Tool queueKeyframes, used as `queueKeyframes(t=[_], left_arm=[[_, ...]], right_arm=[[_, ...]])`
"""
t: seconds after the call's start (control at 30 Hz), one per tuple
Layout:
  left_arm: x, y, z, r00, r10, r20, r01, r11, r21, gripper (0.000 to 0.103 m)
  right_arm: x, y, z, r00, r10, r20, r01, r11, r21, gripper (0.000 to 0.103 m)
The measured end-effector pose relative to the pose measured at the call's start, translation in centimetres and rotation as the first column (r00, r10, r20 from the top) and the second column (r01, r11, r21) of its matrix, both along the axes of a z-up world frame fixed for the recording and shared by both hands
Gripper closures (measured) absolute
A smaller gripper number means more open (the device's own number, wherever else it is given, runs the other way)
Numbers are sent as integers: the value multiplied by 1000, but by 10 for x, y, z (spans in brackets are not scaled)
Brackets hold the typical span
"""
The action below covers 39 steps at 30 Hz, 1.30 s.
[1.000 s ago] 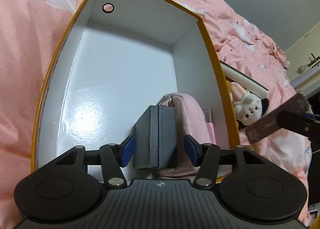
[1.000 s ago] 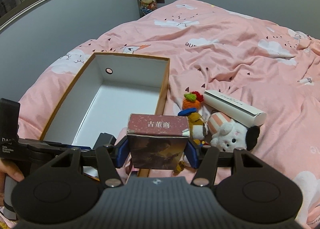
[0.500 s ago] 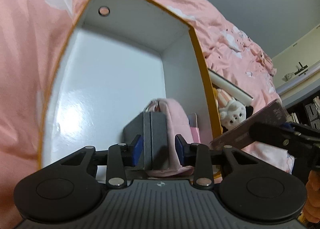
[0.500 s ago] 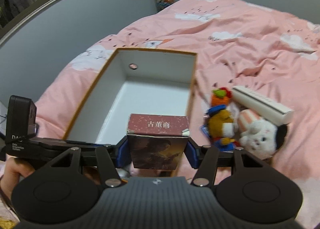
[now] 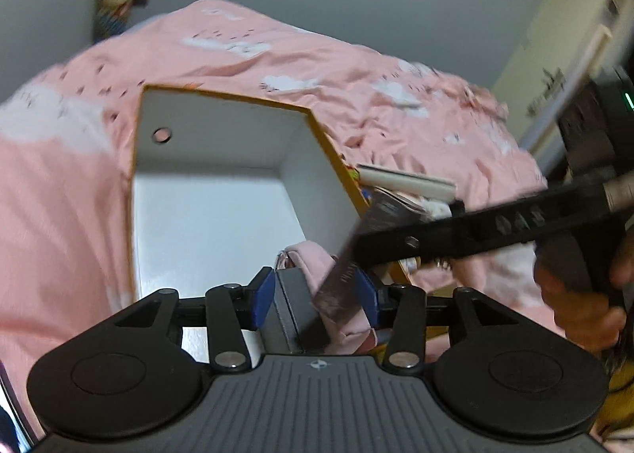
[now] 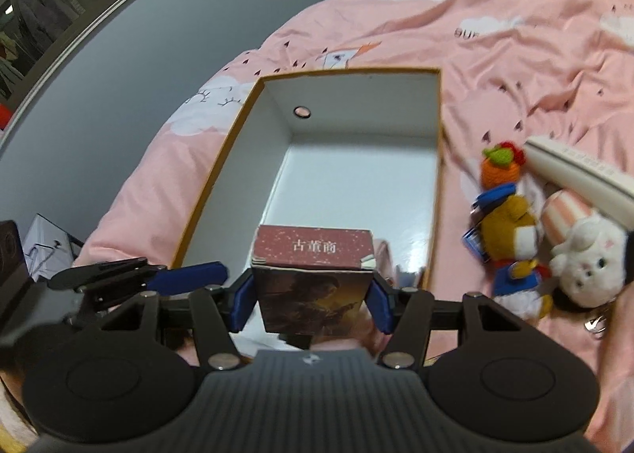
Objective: Organize objects
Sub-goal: 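Carry the photo card box to the shoebox and hand it to the left gripper, then lower the photo card box into the shoebox with the left gripper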
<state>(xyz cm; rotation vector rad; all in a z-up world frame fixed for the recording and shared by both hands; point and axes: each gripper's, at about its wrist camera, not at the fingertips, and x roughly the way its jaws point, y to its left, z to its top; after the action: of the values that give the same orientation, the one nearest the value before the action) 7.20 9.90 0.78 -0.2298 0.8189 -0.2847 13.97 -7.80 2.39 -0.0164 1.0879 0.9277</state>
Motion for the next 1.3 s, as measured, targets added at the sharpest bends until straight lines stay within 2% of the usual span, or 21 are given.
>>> queueKeyframes(t=[0.13, 0.3, 0.33, 0.37, 0.4, 0.53, 0.67, 0.73, 0.83, 0.97, 1.1, 1.23, 1.3], left_arm=[[1, -11, -1, 999, -51, 19, 50, 999, 14, 46], [7, -17, -8, 999, -50, 0, 50, 998, 36, 47], [7, -16, -9, 999, -49, -2, 49, 998, 31, 49], [7, -15, -9, 999, -54, -1, 54, 998, 21, 57], [7, -15, -9, 998, -59, -1, 59, 998, 12, 59], [5, -16, -4, 999, -37, 13, 36, 998, 41, 60], [0, -13, 8, 1000, -2, 15, 2, 1000, 25, 71], [-2, -13, 16, 999, 29, 18, -29, 998, 48, 75], [-3, -8, 24, 997, 83, 4, -83, 993, 89, 78], [0, 0, 24, 989, 147, -35, -143, 985, 100, 78], [5, 4, 16, 970, 231, -78, -217, 964, 152, 78], [20, 5, -3, 952, 267, -148, -241, 955, 172, 78], [28, 5, -16, 940, 285, -186, -252, 950, 183, 78]], right_arm=[[1, -1, -4, 999, 3, -43, -2, 1000, 23, 44], [3, -1, -9, 994, 21, -105, -13, 997, 72, 44], [2, -1, -10, 993, 27, -113, -18, 997, 80, 44], [2, -1, -10, 993, 29, -118, -19, 996, 85, 44], [3, -1, -10, 992, 27, -121, -16, 996, 87, 44], [6, -2, -11, 990, 25, -141, -8, 993, 118, 44], [8, -2, -10, 986, 32, -163, -4, 985, 171, 43], [8, 0, -9, 984, 27, -175, 8, 981, 193, 42], [7, 2, -6, 984, 31, -175, 12, 972, 237, 41], [3, 8, -2, 983, 51, -178, 1, 961, 278, 41], [-1, 6, -4, 991, 19, -132, 13, 970, 241, 41], [-3, -7, -5, 995, -48, -83, 65, 975, 213, 41], [-6, -14, -4, 995, -98, -28, 102, 976, 190, 41]])
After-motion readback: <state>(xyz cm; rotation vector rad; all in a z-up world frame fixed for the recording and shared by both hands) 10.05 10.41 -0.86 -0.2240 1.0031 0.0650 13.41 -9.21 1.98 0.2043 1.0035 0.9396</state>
